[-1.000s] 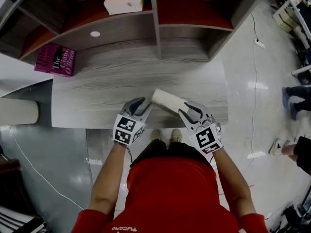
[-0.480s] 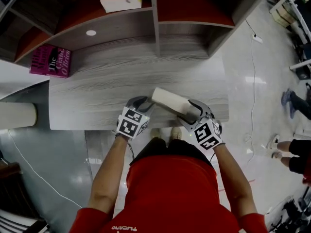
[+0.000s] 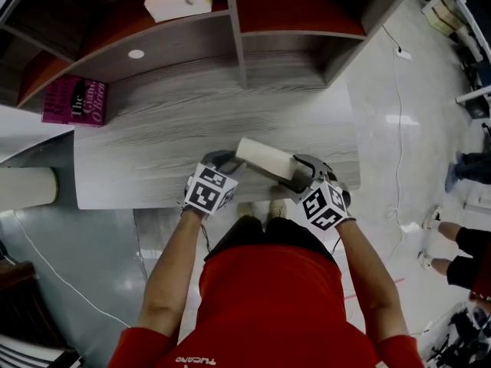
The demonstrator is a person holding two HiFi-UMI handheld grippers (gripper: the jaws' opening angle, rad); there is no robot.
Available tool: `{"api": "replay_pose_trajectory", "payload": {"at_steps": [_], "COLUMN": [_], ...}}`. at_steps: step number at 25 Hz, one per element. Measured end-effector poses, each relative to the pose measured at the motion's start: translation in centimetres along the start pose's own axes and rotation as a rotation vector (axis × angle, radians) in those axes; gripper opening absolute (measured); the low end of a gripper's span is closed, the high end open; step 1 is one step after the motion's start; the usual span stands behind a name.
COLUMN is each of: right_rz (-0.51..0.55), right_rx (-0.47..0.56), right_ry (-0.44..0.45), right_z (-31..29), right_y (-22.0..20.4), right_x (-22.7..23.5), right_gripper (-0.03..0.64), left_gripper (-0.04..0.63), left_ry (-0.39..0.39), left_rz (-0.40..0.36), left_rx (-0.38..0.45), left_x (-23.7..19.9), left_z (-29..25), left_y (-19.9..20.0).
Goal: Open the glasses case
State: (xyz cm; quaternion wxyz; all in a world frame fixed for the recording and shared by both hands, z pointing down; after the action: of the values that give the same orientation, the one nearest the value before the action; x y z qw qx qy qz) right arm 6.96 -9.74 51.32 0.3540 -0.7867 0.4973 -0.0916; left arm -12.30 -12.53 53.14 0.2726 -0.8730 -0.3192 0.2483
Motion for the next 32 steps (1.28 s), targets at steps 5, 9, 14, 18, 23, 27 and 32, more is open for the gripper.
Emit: {"api": "replay_pose_trajectory", "payload": {"at_steps": [5,9,14,18,23,27,32], "right_rz": [0.043,0.056,-0.053,-0.209,-0.342,-0.373,-0.409], "right_rx": [-0.024,-0.030,-0.003,0.026,0.078,0.114,0.134], "right_ry": [-0.005,0.023,0.106,0.185,0.238,0.224,0.144], "right_z": [-0.5,-0.7,-0.5,-0.3,0.2,0.4,0.2], "right_y": [0.1,0.3,0.4,0.1,0.1,0.5,0.4], "right_x": [0.3,0.6,1.8,3.5,5.5,6.8,8.5], "right_gripper": [0.273,0.269,0.260,0.253,0.214,0.160,0.067], "left_gripper": [0.110,0.110,0.110,0.110,0.110,0.110,0.110], "left_ry": [-0.030,-0.038,-0.043,-0.046,-0.049,-0.049,-0.052], "left_rz": [0.005,0.014,0.021,0.023,0.024,0.024,0.027], "left_rx": [-0.004,-0.001,-0.003,-0.005,-0.012,-0.018,-0.027], "left_x": [0.1,-0.1,-0.2,-0.2,-0.2,-0.3,-0.3], "left_z": [-0.2,-0.2,-0.2,-0.2,-0.3,-0.3,-0.3], "left_y": [0.0,0.0,-0.1,-0.1,0.0,0.1,0.0]}}
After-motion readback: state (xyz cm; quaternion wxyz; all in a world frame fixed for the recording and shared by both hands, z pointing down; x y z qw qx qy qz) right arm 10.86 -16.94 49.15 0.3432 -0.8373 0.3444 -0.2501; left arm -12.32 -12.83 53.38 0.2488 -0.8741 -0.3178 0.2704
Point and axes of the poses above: the fingertips, and each gripper's own axes: z backward along the fingers, x to its right, y out of its top, the point moved 8 cm from there along z, backward along the fingers, and after that the axes turned 7 degrees about -y, right-handed, at the moved point
